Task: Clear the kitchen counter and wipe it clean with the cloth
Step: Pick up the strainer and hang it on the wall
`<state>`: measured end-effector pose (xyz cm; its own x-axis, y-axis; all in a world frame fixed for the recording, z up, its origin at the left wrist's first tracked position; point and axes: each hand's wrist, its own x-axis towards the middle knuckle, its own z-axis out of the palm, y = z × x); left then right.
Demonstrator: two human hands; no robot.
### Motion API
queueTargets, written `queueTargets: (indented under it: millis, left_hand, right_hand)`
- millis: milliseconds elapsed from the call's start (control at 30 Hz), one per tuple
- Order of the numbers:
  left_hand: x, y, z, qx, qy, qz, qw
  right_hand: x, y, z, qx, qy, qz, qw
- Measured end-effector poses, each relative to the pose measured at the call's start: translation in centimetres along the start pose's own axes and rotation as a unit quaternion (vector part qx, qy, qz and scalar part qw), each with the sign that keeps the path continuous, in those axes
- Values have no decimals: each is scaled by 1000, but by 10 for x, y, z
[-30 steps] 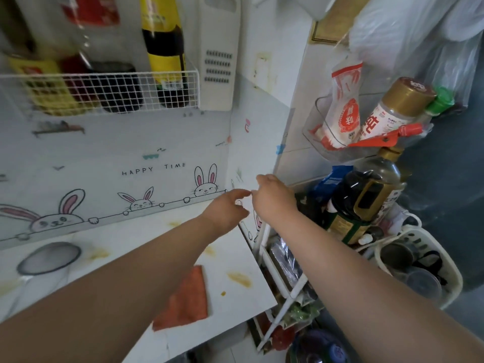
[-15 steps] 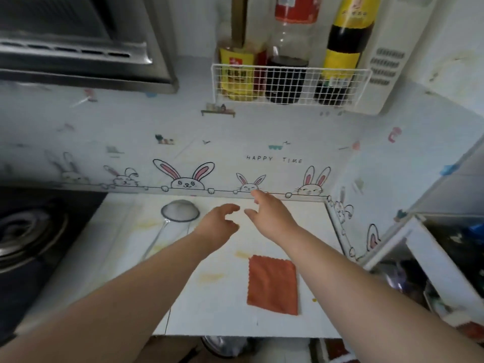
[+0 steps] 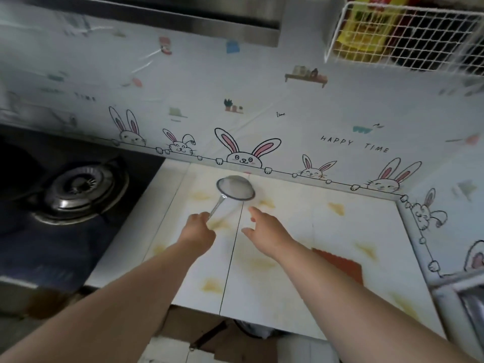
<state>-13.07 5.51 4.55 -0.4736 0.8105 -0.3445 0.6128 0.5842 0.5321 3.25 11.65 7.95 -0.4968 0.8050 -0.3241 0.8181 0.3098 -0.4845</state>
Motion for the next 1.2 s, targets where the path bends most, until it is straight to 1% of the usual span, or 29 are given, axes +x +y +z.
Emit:
queueTargets:
  millis: [133,267,433,500,567,633,700,767,833,900,1000,1133,1200]
  left_hand:
    - [28,-23,11,42,-8,-17,999]
    - [47,-31,28,90,-12,-16,996]
    - [69,-33,39,102,-2,-7,995]
    - [75,-33,40,86,8,-1,996]
    - [79,-34,40,30,11,21,999]
    - [76,-31,38,5,16,50,999]
    - [69,-24,32,28,18,81,996]
    - [60,-14,19,58,11,102,993]
    - [54,-4,3,87,7,142,986]
    - [48,7,-13,124,3,206,971]
    - [29,31,-39,176,-12,308,935]
    - [1,70,-64,237,-17,431,871]
    - [-12,90,-73,277,3,480,832]
  right_hand:
    - [11,-3,23,-2,-10,6,1000]
    - [20,0,39,-13,-15,15,1000]
    - [28,5,54,14,-3,27,1000]
    - [28,5,58,30,1,34,999]
    - [25,6,59,39,11,34,999]
    - [22,6,56,28,26,27,999]
    - [19,4,51,-9,49,16,999]
    - [17,1,42,-43,91,-4,995]
    - [15,-5,29,-74,135,-35,987]
    - [12,-12,16,-101,157,-56,981]
    - [-3,-21,-10,-139,143,-54,978]
    - [-24,-25,-38,-190,129,-28,973]
    - [-36,-20,-52,-171,142,8,975]
